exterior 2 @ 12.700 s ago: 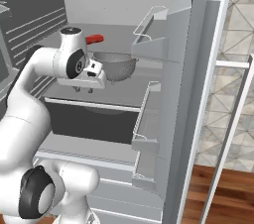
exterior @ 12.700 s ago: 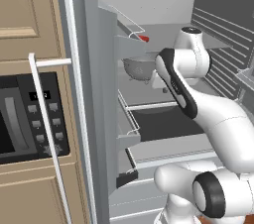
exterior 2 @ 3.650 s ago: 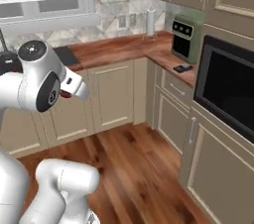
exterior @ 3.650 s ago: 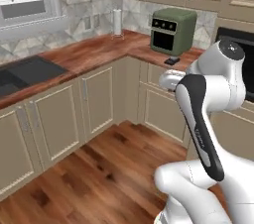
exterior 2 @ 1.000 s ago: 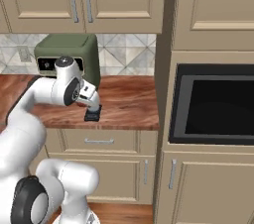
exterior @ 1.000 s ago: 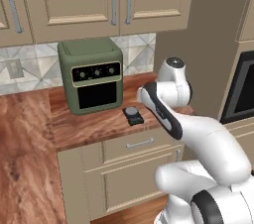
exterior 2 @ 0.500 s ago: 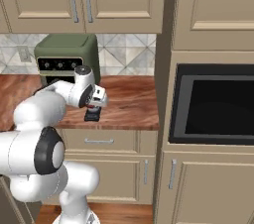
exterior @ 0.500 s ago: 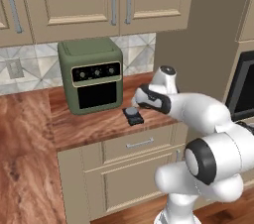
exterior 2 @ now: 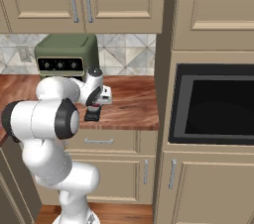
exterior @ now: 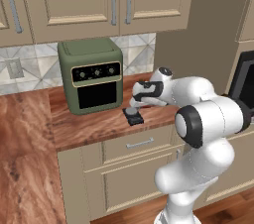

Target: Take the steak from the fridge and place it on the digital scale on the counter by the fridge. Wait a few seconds for a reading, then move it to the plate on the dining counter.

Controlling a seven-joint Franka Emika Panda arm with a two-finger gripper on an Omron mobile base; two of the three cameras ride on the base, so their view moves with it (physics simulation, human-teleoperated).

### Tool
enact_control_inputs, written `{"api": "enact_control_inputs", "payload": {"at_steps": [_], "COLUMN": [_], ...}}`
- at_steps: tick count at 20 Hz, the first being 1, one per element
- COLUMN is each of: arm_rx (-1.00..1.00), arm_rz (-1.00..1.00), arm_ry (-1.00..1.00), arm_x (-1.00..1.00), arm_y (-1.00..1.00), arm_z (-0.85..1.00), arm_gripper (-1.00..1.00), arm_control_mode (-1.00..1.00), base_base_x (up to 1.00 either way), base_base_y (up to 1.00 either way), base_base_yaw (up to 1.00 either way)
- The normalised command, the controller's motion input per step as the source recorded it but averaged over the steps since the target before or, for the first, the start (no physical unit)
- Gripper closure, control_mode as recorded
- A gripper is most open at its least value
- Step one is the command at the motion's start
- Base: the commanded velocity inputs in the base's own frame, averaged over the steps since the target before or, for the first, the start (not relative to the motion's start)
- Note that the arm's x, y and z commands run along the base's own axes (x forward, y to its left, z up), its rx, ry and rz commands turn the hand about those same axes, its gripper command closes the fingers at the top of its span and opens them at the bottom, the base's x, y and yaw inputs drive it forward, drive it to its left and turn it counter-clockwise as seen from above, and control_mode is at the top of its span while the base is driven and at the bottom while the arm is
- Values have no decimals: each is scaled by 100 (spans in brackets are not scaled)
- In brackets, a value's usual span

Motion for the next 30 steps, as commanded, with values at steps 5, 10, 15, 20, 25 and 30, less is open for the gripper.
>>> {"api": "enact_control_inputs", "payload": {"at_steps": [5,10,15,20,25,30], "arm_rx": [0,0,0,0,0,0], "arm_rz": [17,15,10,7,8,8], "arm_ry": [2,1,4,4,0,-10], "arm_x": [27,44,54,19,-3,-18], "arm_y": [14,15,3,1,13,12], "arm_z": [-34,-32,-28,-34,-13,0], "arm_gripper": [100,100,100,100,100,100], "arm_control_mode": [-100,-100,-100,-100,-100,-100], "base_base_x": [0,0,0,0,0,0], "base_base_y": [0,0,0,0,0,0], "base_base_yaw": [0,0,0,0,0,0]}}
